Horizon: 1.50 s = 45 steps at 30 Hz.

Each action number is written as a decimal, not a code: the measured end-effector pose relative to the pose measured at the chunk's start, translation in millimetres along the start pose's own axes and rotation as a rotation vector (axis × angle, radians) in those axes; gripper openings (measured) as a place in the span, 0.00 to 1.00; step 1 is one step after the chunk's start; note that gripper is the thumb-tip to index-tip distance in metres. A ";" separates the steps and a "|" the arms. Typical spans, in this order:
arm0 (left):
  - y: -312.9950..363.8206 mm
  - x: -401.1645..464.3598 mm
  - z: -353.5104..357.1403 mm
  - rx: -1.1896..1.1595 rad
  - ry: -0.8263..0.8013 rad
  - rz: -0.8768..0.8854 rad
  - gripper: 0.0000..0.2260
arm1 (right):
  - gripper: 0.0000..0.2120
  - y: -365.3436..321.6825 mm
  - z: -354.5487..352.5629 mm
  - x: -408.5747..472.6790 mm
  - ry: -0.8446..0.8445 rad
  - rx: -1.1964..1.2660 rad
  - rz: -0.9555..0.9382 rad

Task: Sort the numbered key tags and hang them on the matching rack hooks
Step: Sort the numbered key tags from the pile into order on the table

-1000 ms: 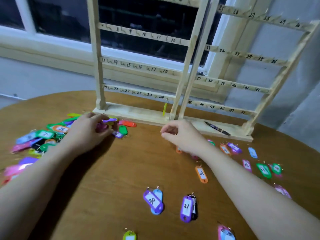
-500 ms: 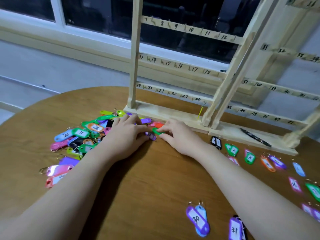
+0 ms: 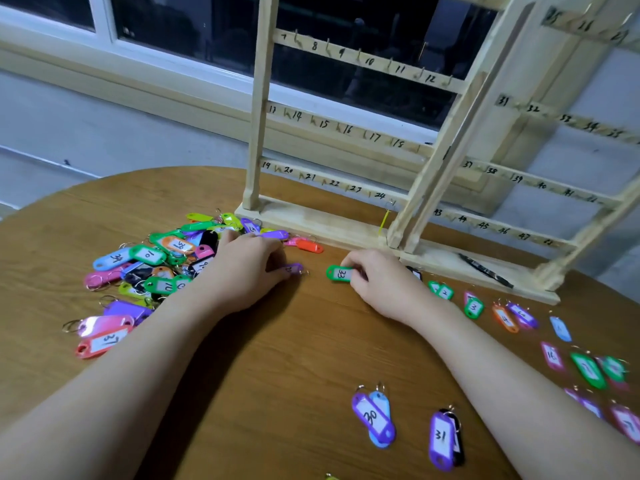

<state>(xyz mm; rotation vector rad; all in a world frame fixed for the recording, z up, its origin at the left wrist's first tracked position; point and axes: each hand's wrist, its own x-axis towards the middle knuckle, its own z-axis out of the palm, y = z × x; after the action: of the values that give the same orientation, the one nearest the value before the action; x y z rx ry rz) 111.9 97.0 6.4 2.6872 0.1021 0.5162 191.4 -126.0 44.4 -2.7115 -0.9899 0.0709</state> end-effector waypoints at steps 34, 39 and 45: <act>56.7 -28.2 0.1 -0.614 -0.250 -0.020 0.20 | 0.14 40.6 -7.4 -83.4 -0.213 0.354 -0.027; 53.2 -28.5 -1.0 -0.723 -0.251 -0.078 0.10 | 0.07 41.7 0.4 -79.8 -0.090 0.458 -0.004; 49.5 -27.5 3.5 -0.758 -0.239 -0.065 0.04 | 0.03 42.4 0.4 -80.8 -0.067 0.468 0.019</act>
<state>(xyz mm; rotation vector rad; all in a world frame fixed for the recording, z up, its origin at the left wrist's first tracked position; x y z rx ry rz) 87.5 46.3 13.8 1.9708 -0.0645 0.1547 156.0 -208.9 30.1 -2.3003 -0.8385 0.3530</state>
